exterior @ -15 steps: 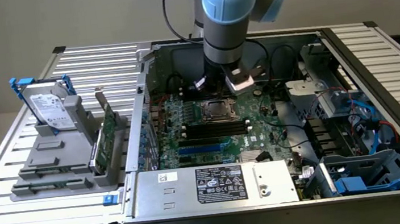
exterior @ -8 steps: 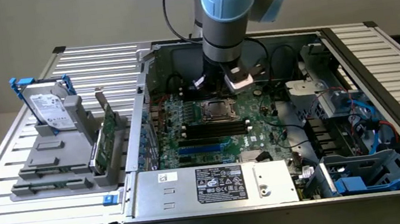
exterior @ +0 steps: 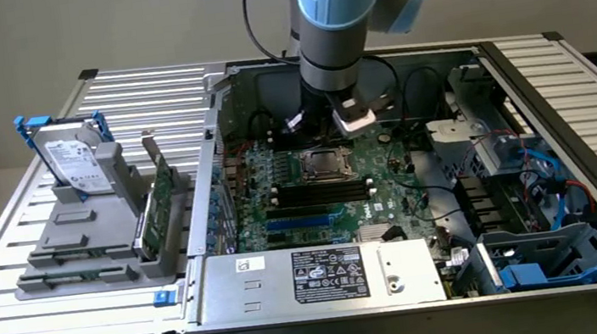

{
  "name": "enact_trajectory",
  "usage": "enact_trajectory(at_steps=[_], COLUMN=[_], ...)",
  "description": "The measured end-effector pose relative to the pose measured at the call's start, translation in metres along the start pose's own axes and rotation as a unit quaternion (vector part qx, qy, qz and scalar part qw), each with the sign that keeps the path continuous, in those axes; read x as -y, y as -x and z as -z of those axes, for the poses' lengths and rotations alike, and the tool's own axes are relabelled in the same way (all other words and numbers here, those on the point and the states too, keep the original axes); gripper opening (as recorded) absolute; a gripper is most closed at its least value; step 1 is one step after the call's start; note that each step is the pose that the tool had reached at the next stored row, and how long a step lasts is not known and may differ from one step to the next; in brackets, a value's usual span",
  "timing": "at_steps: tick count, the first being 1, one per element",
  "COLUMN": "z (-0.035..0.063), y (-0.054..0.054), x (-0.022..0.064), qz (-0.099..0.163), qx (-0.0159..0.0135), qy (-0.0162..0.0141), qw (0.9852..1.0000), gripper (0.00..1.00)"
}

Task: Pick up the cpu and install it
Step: 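Install the first cpu locking lever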

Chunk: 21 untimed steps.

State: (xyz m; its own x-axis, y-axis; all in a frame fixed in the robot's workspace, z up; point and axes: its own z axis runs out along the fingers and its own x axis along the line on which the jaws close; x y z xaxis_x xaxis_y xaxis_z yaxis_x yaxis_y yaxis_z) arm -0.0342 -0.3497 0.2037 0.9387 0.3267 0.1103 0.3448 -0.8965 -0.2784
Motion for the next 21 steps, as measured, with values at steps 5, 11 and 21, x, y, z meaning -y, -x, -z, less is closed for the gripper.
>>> enact_trajectory(at_steps=[5,11,21], z=[0.0006,0.0008,0.0004], y=[0.0009,0.0024,0.0032], x=[0.0015,0.0055,0.0085], qz=[0.000,-0.001,-0.002], qx=[0.0020,0.0051,0.0077], qy=[0.0013,0.0034,0.0061], qw=[1.0000,1.0000,1.0000], gripper=[0.11,0.11,0.11])
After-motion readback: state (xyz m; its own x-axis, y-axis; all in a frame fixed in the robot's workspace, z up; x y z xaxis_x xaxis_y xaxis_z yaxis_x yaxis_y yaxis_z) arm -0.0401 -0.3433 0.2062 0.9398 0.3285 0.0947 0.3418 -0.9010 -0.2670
